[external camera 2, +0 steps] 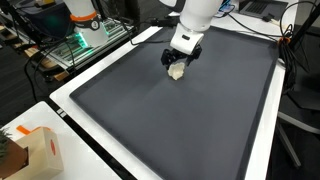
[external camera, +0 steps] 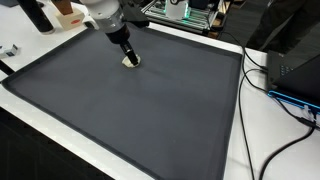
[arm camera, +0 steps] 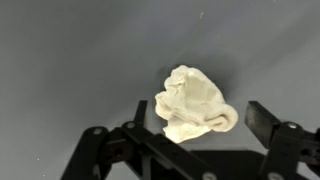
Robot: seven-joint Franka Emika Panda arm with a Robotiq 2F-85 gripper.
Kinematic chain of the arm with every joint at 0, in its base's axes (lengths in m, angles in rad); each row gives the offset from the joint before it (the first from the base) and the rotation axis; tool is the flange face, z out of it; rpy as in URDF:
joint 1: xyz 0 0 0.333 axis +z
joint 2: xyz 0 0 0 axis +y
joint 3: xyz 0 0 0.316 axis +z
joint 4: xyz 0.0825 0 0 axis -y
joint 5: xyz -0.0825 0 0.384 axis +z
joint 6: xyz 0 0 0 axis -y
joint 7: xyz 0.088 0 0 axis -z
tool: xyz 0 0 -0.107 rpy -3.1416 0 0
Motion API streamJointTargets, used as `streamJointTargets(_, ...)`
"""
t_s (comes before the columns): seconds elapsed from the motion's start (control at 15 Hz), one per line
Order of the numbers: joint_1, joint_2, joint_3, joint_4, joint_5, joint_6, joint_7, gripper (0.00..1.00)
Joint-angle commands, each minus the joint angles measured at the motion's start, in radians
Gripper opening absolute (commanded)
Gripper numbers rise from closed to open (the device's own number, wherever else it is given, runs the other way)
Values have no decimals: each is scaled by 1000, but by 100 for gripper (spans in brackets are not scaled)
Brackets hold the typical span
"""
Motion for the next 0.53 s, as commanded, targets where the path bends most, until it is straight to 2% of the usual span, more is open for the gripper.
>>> streamJointTargets(0.0,-3,4,1,-12,27,9,-38,79)
streamJointTargets(0.07,-3,5,1,-11,27,10,-40,66)
streamJointTargets(0.13,-2,5,1,-12,27,13,-45,65)
streamJointTargets(0.2,-2,6,1,-11,28,14,-48,59)
streamJointTargets(0.47,0,11,0,-8,25,16,-49,26)
